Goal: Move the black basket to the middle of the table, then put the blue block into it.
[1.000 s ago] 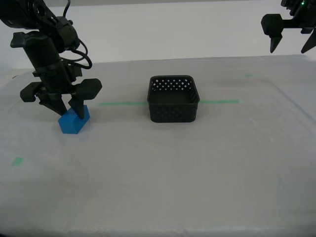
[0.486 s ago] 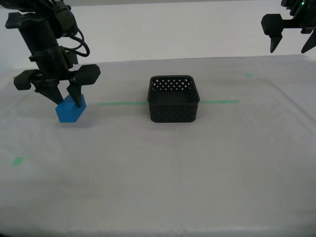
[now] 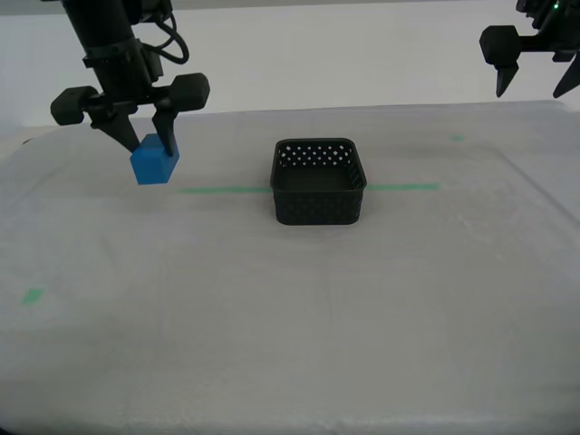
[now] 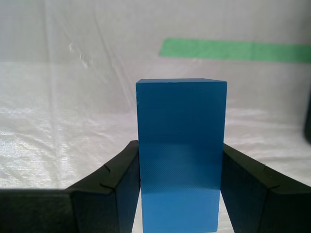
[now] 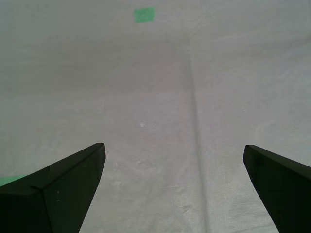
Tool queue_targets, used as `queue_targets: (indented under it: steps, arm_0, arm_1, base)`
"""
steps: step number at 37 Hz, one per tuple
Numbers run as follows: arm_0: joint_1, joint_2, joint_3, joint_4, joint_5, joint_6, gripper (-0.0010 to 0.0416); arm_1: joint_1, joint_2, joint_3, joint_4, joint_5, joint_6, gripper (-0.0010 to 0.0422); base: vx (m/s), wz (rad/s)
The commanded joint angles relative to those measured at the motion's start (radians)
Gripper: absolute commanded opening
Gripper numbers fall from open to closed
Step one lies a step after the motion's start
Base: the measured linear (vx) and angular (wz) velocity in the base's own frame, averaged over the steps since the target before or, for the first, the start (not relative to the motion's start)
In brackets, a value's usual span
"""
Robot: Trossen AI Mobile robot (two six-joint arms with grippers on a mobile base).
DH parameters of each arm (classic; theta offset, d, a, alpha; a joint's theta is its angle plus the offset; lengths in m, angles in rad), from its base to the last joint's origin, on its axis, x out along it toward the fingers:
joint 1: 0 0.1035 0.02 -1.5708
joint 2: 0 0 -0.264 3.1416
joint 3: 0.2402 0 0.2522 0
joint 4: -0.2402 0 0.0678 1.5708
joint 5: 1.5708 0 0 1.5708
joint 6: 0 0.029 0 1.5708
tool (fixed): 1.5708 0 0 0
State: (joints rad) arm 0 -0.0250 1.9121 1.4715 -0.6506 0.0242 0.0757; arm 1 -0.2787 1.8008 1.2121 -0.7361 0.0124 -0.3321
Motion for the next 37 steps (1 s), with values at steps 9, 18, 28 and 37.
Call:
queue_targets:
  steps: [9,18,28,37]
  arm_0:
    - [0.0,-0.001,0.002,0.0,-0.001,0.002,0.0399]
    - [0.0,-0.001,0.002,0.001,-0.001,0.002,0.0399]
    - [0.0,-0.001,0.002,0.001,-0.001,0.002,0.0398]
    - [0.0,-0.001,0.002,0.001,-0.001,0.002,0.0398]
  arm_1:
    - [-0.08,0.002,0.077,-0.01,-0.039,-0.119,0.0]
    - [-0.14,0.04,0.148,-0.028,-0.067,-0.193,0.0]
    - [-0.219,0.147,0.306,-0.053,-0.074,-0.215,0.0]
    - [-0.277,0.305,0.532,-0.146,-0.074,-0.217,0.0]
  base:
    - [0.0,0.0]
    - [0.0,0.0]
    - [0.0,0.0]
    - [0.0,0.0]
